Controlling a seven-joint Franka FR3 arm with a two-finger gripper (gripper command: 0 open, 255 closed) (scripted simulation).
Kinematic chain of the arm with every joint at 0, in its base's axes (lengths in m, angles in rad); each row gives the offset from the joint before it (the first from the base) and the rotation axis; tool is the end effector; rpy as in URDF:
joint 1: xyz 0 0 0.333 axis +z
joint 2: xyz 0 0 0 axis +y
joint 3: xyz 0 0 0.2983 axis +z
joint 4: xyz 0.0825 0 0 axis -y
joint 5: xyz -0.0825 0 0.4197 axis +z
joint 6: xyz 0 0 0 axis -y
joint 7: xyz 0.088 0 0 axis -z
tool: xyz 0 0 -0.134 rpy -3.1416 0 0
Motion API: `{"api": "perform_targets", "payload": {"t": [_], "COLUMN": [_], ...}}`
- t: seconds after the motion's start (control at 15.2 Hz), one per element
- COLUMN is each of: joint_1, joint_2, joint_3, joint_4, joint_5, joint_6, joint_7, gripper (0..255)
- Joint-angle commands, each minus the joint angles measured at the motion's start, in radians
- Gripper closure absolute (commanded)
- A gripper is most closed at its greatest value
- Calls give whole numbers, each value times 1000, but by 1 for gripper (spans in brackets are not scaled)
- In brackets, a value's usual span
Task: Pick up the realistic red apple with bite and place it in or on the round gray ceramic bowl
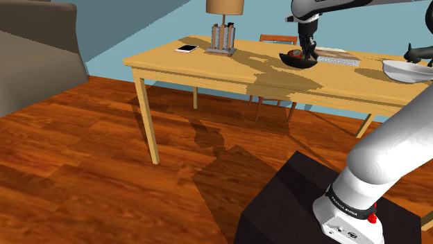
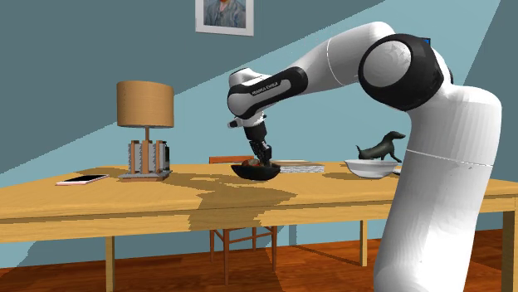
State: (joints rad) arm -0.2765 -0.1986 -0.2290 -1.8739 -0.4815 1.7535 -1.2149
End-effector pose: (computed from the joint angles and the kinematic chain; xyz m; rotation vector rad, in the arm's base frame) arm 0.4506 -0.3197 0.5610 2.5671 1.0601 -0.3933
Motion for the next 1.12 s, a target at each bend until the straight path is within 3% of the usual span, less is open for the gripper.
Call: {"api": "perform_targets", "payload": {"t": [0.0,0.4,1.06], "joint_1": [0,0,4], "joint_2": [0,0,27], "joint_3": [0,0,6], "joint_4": [0,0,159], "joint_5": [0,0,14], "joint_6": [0,0,-121], "joint_7": [0,0,-53], "gripper": [255,255,255]}}
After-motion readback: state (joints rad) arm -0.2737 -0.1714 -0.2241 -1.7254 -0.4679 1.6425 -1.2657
